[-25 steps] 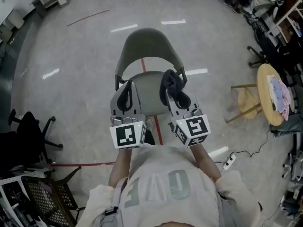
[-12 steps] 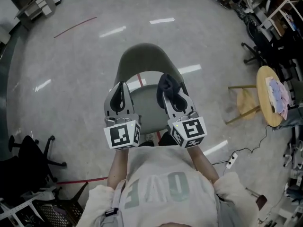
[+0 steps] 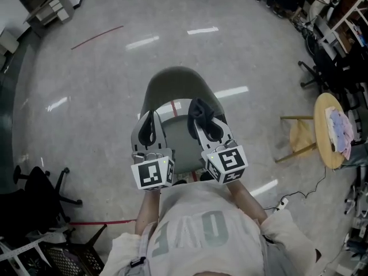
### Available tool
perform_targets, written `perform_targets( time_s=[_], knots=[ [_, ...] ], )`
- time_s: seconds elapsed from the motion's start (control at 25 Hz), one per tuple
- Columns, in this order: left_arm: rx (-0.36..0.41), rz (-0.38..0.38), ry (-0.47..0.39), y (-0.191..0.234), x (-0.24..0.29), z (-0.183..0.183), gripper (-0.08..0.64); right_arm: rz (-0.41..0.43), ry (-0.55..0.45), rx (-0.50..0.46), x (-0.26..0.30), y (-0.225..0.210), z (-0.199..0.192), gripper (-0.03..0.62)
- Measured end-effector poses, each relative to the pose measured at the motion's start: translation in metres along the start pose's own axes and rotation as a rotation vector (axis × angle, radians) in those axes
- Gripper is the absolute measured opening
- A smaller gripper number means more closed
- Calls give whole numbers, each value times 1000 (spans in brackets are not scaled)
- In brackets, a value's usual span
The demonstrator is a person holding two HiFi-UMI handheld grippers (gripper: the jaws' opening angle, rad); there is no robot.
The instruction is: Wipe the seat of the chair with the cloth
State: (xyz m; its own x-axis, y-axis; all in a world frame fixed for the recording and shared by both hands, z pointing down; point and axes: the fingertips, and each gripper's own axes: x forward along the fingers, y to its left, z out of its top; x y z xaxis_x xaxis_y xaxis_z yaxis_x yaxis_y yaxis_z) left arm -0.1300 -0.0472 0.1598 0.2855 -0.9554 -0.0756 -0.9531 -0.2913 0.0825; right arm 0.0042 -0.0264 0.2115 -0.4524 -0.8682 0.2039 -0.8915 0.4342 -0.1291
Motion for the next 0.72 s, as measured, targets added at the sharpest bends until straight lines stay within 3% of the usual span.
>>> perform_targets(
  time_s=[0.56, 0.72],
  knots=[
    [40, 12, 26, -5, 29, -8, 9, 36, 9, 26, 27, -25, -1, 54],
    [41, -7, 41, -7, 41, -21, 11, 46, 11, -20, 41, -34, -6, 54]
  ],
)
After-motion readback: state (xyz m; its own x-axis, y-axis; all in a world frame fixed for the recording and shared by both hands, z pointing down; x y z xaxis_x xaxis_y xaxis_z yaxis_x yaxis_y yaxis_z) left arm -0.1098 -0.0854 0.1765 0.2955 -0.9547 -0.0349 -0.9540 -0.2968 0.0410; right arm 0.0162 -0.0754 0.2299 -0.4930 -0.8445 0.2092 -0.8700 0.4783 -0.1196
